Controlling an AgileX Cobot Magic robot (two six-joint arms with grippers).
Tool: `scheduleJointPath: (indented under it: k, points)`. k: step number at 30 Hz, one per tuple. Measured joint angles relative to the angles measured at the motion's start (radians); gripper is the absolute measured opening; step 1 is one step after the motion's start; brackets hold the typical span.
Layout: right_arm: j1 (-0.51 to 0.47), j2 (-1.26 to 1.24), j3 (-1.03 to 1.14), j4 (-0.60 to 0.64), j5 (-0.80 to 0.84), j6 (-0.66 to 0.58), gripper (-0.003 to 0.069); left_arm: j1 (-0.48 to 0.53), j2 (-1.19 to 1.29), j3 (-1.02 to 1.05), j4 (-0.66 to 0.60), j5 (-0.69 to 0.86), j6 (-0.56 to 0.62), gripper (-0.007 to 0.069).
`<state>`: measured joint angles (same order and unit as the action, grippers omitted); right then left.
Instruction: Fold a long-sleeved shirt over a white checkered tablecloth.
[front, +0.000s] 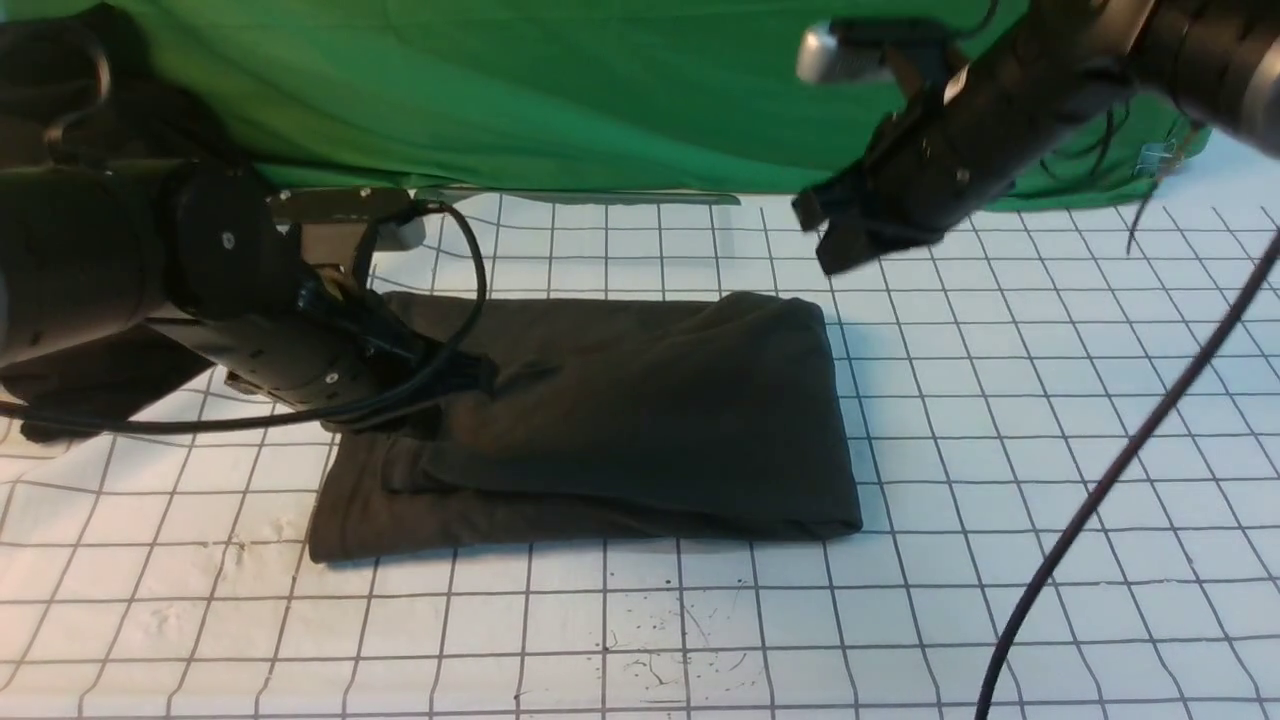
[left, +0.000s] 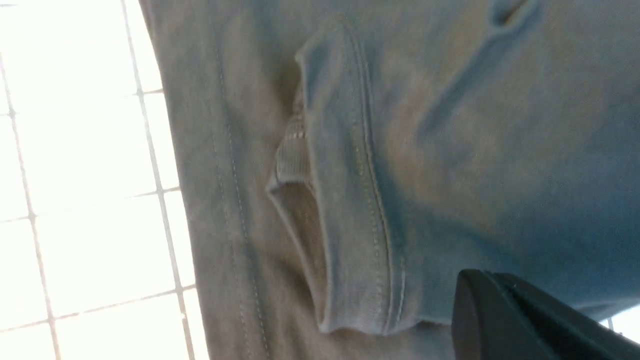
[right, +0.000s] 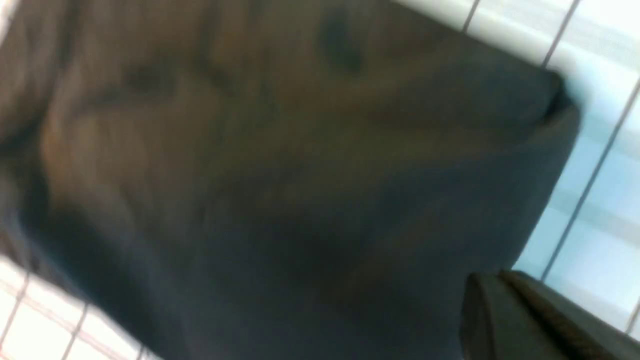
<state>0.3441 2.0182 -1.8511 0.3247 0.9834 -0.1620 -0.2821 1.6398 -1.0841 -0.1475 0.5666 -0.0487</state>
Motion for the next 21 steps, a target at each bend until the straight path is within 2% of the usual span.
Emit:
scheduleJointPath:
  k: [4, 11, 16, 21]
  points:
    - [-0.004, 0.142, -0.179, 0.000, 0.107, -0.016, 0.0000, 0.000, 0.003, 0.004, -0.027, 0.000, 0.000, -0.0004]
    - [-0.004, 0.251, -0.229, 0.020, 0.132, -0.006, 0.0004, 0.000, 0.026, 0.004, -0.046, -0.065, 0.005, -0.0004]
    - [-0.008, 0.341, -0.229, 0.015, 0.072, 0.011, 0.0007, 0.000, 0.109, 0.032, -0.030, -0.039, 0.001, -0.0004]
    - [-0.008, 0.377, -0.229, 0.018, -0.004, 0.014, 0.0008, -0.001, 0.122, 0.068, -0.003, -0.082, -0.024, -0.0004]
